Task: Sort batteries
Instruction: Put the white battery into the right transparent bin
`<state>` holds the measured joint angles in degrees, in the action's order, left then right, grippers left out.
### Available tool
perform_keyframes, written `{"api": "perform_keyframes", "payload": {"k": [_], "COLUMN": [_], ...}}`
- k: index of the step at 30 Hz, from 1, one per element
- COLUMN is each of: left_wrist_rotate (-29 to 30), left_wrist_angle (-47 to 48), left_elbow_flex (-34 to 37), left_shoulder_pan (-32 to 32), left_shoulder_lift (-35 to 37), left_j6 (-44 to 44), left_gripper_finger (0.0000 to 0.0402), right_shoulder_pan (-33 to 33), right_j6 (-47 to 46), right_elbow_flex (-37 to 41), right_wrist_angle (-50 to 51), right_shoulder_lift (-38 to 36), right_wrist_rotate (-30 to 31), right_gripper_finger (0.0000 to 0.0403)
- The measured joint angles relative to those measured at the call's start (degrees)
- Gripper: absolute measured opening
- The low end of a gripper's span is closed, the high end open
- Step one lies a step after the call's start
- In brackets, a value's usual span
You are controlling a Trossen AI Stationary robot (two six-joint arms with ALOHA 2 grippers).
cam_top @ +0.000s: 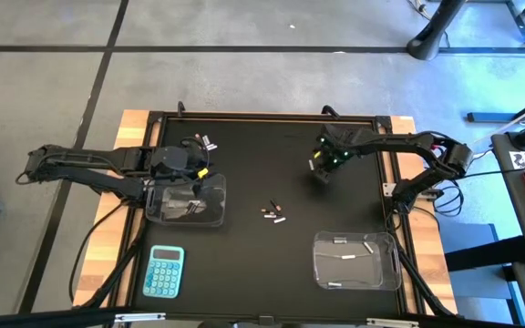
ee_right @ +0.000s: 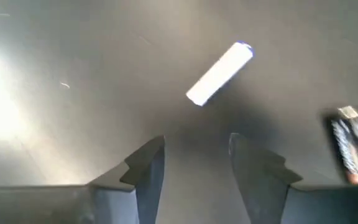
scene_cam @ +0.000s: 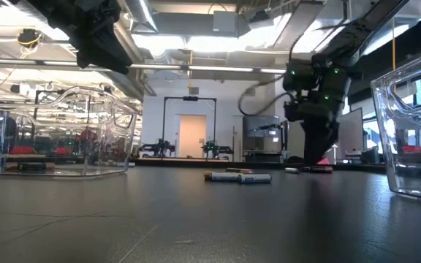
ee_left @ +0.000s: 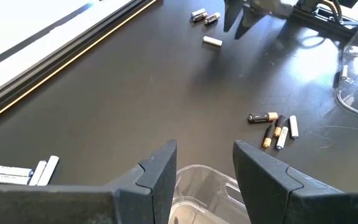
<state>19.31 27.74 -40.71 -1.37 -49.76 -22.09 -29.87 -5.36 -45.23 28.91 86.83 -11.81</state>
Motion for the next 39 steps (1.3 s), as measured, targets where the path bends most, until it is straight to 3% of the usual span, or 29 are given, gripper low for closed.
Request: {"api": "perform_keyframes", "payload": {"k": [4,10,15,19,24,31,35,39], "left_wrist_rotate": [0.00,0.00,0.00,0.00,0.00,0.00,0.00,0.00], "left_wrist_angle": [-0.13,-0.11,-0.20,-0.30,-0.13,0.11,0.08,-0.28], "left_elbow_flex": [0.00,0.00,0.00,0.00,0.00,0.00,0.00,0.00], "left_shoulder_pan": [0.00,0.00,0.00,-0.02,-0.01,0.00,-0.01,0.00], "left_shoulder_lift": [0.00,0.00,-0.02,-0.02,-0.02,-0.02,-0.01,-0.02], "left_j6": [-0.02,0.00,0.45,0.96,0.22,0.25,0.73,0.97], "left_gripper_finger": [0.0148,0.0148,0.0148,0.0148,0.0148,0.0148,0.0148,0.0148], "right_shoulder_pan": [7.32,18.82,21.00,20.88,21.22,21.21,21.58,21.83], "right_j6": [-5.84,-15.02,-21.45,-21.44,-18.70,-13.43,-7.61,-1.84], "right_elbow_flex": [0.82,7.26,11.13,9.16,4.90,5.62,6.02,6.46], "right_wrist_angle": [-8.94,-33.24,-49.72,-56.57,-56.28,-53.51,-52.50,-50.85], "right_shoulder_lift": [0.00,1.72,10.10,18.37,23.31,22.81,19.15,13.19], "right_wrist_rotate": [12.00,29.38,38.13,38.51,37.45,33.62,31.11,21.20], "right_gripper_finger": [0.0182,0.0182,0.0182,0.0182,0.0167,0.0026,0.0030,0.0022]}}
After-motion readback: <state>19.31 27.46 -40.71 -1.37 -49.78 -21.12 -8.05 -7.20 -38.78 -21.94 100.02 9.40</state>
